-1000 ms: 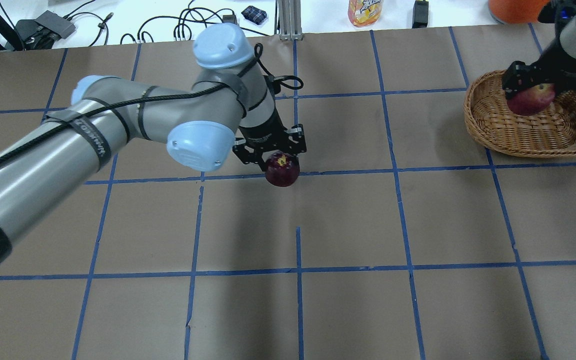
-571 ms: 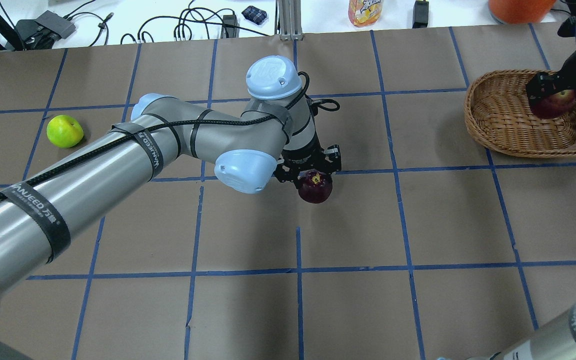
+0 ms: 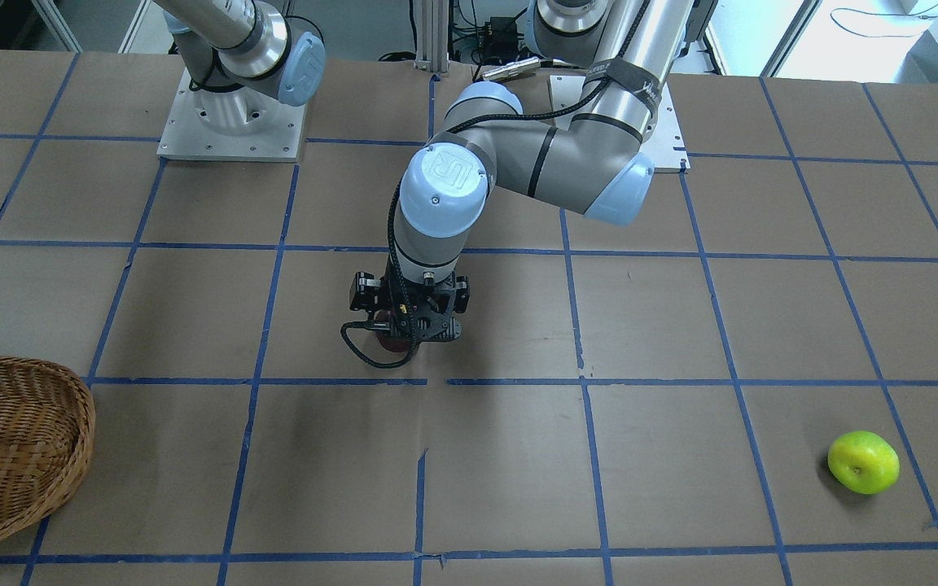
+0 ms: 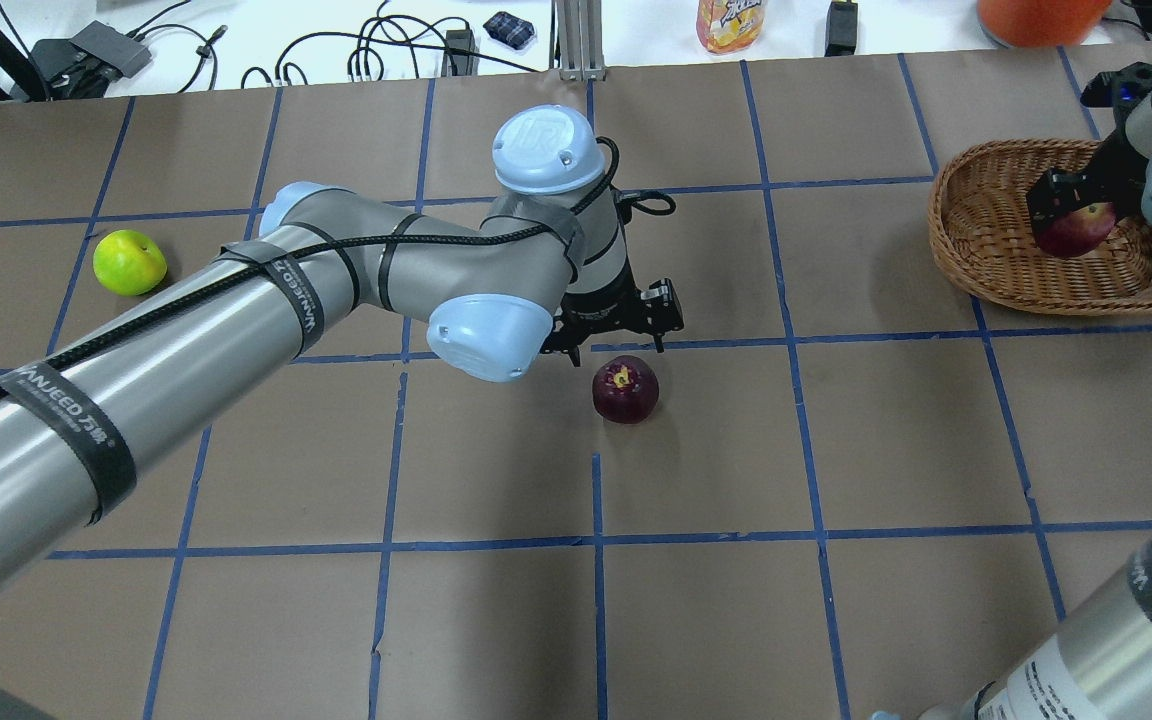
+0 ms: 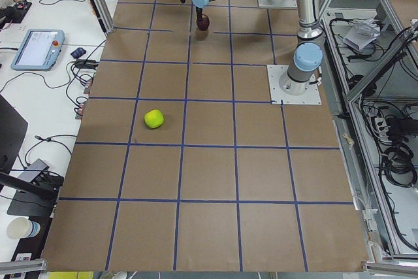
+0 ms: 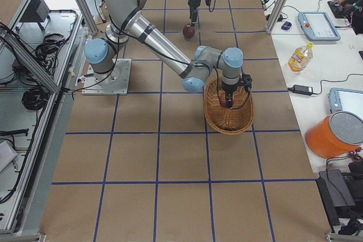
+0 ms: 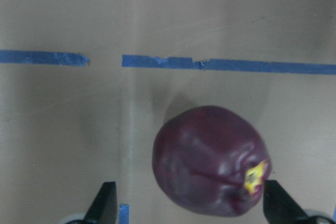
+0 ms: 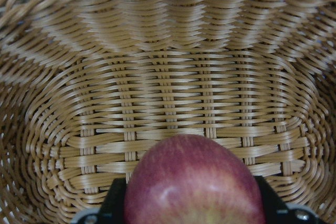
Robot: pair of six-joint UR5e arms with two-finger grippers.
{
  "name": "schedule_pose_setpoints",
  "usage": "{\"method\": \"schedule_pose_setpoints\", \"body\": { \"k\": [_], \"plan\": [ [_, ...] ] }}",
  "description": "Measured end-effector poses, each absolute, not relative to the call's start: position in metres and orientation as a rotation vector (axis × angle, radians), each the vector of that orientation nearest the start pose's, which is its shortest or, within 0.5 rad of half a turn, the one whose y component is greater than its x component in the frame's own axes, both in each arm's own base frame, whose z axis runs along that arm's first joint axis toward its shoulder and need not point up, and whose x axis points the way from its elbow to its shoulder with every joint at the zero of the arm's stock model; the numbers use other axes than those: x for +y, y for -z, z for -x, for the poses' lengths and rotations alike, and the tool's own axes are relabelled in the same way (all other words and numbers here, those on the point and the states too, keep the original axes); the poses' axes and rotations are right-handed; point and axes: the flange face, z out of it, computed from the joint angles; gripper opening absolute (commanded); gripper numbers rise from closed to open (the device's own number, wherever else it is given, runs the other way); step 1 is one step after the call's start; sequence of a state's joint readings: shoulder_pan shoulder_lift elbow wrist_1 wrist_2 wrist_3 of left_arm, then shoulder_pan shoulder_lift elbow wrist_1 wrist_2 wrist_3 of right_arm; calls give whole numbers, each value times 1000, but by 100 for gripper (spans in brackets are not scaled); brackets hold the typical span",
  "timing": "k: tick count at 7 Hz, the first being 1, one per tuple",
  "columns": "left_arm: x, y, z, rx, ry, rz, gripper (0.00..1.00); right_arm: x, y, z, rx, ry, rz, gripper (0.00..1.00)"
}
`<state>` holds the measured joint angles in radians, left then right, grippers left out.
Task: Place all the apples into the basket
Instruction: 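Move left gripper to green apple while right gripper returns to dark apple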
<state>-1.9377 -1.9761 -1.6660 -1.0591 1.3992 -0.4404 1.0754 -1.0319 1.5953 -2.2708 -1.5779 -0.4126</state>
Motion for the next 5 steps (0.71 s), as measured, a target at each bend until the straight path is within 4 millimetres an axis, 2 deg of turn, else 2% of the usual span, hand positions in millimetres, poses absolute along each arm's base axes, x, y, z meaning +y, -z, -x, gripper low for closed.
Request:
{"method": "schedule_pose_setpoints", "body": {
  "k": [1, 2, 3, 4, 5],
  "plan": [
    [-537, -291, 314, 3283, -73, 113, 100, -647, -224, 198, 3196, 178, -133, 100],
    [-558, -312, 249, 3240, -64, 40, 100, -648, -221, 199, 3197, 181, -129, 100],
    [-578, -326, 165, 3175, -60, -40, 100, -650, -225, 197, 3200, 189, -121, 100],
    [-595, -327, 67, 3137, -77, -119, 100, -650, -233, 193, 3204, 201, -109, 100],
    [-603, -316, -22, 3127, -93, -230, 100, -649, -253, 180, 3206, 207, -88, 100]
  ]
}}
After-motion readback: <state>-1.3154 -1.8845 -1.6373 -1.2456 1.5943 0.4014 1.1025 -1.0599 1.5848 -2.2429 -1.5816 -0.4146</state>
